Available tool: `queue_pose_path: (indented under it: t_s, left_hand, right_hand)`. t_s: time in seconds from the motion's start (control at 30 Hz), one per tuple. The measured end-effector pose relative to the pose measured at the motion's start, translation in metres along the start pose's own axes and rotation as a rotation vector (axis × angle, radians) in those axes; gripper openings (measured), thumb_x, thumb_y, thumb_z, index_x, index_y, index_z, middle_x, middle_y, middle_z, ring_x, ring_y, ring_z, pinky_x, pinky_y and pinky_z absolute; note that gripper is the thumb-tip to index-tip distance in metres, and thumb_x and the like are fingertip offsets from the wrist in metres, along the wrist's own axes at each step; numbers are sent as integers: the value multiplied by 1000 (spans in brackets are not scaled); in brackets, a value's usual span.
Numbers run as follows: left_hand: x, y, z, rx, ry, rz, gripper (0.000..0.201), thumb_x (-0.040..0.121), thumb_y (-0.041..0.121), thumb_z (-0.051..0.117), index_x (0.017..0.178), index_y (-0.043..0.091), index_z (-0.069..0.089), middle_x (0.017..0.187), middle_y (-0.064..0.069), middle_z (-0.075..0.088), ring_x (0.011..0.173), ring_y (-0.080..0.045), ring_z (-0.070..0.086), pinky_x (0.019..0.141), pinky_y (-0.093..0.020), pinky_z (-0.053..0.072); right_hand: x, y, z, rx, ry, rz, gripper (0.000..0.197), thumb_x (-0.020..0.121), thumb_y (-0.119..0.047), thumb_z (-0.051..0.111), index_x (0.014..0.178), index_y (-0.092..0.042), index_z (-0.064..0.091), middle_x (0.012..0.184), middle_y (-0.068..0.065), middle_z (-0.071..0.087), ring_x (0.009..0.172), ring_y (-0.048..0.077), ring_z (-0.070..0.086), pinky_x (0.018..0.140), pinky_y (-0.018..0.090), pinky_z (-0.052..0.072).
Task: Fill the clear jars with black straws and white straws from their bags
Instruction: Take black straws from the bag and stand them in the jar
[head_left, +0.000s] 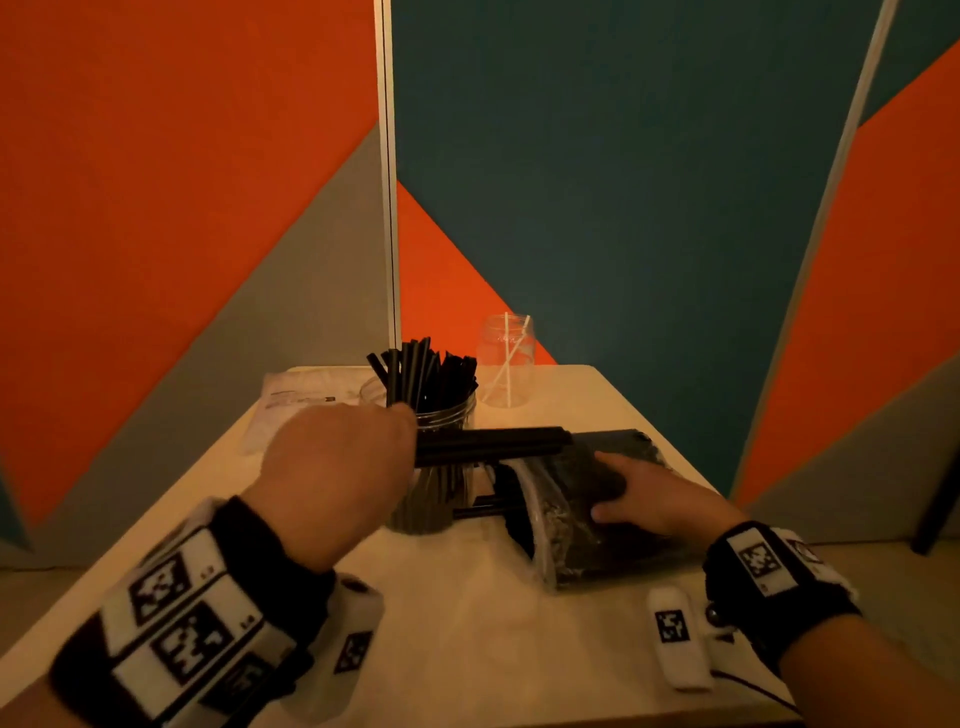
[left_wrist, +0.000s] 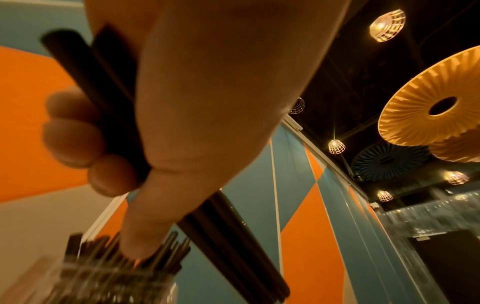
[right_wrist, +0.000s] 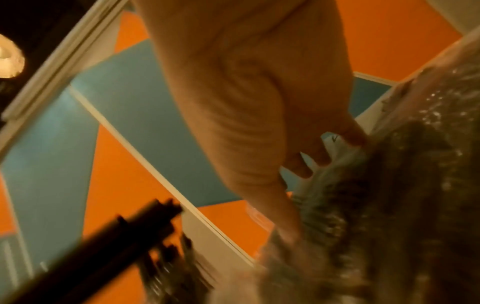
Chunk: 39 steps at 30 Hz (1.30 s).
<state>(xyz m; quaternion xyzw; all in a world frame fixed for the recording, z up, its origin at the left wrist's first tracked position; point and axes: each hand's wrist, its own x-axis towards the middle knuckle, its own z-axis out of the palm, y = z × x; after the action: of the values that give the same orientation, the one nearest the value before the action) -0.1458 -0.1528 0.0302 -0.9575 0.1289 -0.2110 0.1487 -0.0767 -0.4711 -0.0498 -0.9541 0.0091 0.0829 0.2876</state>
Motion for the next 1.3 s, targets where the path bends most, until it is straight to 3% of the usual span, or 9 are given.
queue_pose_path:
  t_s: [0.1,0.17,0.27,0.43,0.57,0.73,0.9,1.13,1.3]
  left_hand:
    - [2,14,8,-104,-31,11,17,97,22,43,113,26,47,90,3,63,77,-19,65,64,-31,49]
    - [5,22,15,-187,-13,8,17,96,24,47,113,26,46,91,3,63,73,-20,62,57,-30,39]
    - [11,33,22,-302,44,-5,16,93,29,55,107,28,47,88,2,64,71,-21,63,56,-29,34]
    - [19,45,42,-465,148,-31,14,91,34,57,105,32,54,94,3,66,81,-22,63,67,-28,33]
    - [31,54,44,-841,113,-50,19,88,38,61,105,31,56,91,3,66,80,-21,65,66,-32,53]
    - [50,26,44,-1246,165,-199,9,92,31,65,97,33,58,78,6,65,64,-10,63,55,-25,50]
    - [81,-17,23,-1667,482,-390,11,93,14,64,85,15,57,58,-4,59,51,-14,55,55,-25,46]
    - [128,-38,8,-1715,883,-426,8,92,26,63,85,25,58,56,5,61,59,-16,61,58,-31,51]
    - [135,-20,57,-1636,455,-461,33,85,34,74,109,25,53,92,1,66,81,-18,65,83,-51,56]
  right_hand:
    - [-6,-19,-9,696,216,-186,35,101,-26,58,136,-32,56,142,-1,58,123,11,57,97,36,49]
    - [-12,-38,-16,979,269,-222,32,103,-46,46,119,-29,69,125,0,70,112,14,66,84,38,56]
    - [-21,-61,-17,1029,383,-238,56,102,-58,40,92,-18,78,94,4,77,89,19,74,64,35,59]
    - [-29,-96,-12,760,556,-435,55,102,-50,45,65,-22,74,68,2,71,65,14,70,50,25,54]
    - [-30,-135,-2,546,458,-631,61,96,-63,34,74,-26,76,72,-3,71,69,12,68,62,23,54]
    - [-7,-161,-10,826,453,-616,71,94,-72,21,110,-23,69,89,-2,71,84,14,69,67,30,56]
    - [24,-144,32,133,469,-594,15,98,-35,60,107,-27,69,108,-9,56,105,7,53,89,25,45]
    - [34,-129,60,-36,513,-675,29,92,-27,70,121,-30,68,122,-14,43,118,5,44,96,12,35]
    - [27,-121,56,-19,444,-691,43,91,-24,72,133,-31,61,142,-11,37,130,6,43,107,25,42]
